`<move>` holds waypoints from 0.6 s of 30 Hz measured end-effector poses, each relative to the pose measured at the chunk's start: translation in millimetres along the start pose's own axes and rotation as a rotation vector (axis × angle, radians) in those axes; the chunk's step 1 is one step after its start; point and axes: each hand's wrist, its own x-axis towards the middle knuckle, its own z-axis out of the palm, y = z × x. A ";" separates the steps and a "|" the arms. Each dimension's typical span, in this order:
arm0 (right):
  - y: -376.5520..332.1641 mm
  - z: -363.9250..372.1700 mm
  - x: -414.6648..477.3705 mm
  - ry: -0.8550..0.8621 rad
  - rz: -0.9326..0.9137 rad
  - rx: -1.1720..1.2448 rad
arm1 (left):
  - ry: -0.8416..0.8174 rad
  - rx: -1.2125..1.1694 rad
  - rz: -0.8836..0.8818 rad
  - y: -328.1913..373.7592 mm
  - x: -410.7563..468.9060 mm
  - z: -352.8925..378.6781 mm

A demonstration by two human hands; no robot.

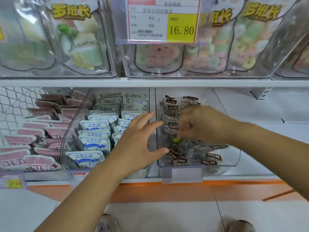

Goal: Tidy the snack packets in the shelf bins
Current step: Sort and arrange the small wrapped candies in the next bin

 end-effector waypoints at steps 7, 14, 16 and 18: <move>-11.5 21.9 4.3 -0.386 -0.014 -0.235 | 0.158 0.182 0.198 7.8 -11.1 4.5; -21.0 42.6 24.8 -0.519 0.111 -0.287 | 0.156 0.281 0.370 7.8 -16.5 20.8; -19.2 38.8 24.4 -0.504 0.095 -0.140 | 0.153 0.250 0.367 3.6 -18.1 22.4; -11.9 27.9 21.4 -0.522 0.129 0.104 | 0.156 0.235 0.366 0.7 -18.7 22.3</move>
